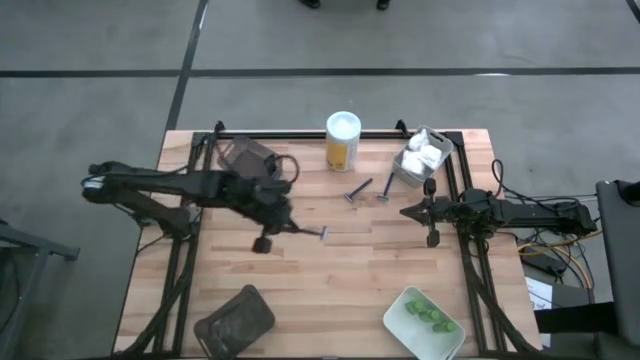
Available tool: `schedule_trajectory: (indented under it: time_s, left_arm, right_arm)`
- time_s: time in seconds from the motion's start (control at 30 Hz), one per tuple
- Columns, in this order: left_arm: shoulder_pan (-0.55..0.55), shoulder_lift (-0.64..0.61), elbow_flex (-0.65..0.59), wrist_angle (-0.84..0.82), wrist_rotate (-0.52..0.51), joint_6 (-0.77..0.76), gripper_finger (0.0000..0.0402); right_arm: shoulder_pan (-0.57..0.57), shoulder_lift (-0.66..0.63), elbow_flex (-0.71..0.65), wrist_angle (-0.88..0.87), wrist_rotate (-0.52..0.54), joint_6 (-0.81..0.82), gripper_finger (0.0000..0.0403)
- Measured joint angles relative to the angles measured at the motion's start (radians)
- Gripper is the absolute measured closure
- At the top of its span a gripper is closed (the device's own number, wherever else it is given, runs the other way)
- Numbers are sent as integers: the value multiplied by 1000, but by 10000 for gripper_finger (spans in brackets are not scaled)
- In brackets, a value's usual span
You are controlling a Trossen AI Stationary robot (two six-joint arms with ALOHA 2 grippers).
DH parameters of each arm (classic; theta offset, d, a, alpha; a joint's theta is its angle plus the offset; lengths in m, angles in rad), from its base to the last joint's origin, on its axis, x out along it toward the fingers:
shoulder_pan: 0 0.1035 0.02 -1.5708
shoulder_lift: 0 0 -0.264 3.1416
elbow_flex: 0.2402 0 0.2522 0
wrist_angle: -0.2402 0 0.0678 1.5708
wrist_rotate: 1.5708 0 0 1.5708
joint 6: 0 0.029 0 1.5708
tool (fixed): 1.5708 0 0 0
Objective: Pick & Place Travel size toiletries
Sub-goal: Put the blue razor into the bottom black bin
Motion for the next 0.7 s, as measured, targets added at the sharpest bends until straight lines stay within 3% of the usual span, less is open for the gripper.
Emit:
schedule_trajectory:
  time_s: [0.37, 0.7]
  left_arm:
    - [-181, -226, -198, -1, 5, 107, 364]
    - [-304, -247, -206, -4, 7, 74, 364]
  right_arm:
    - [0, 0, 0, 0, 0, 0, 394]
    - [0, 0, 0, 0, 0, 0, 394]
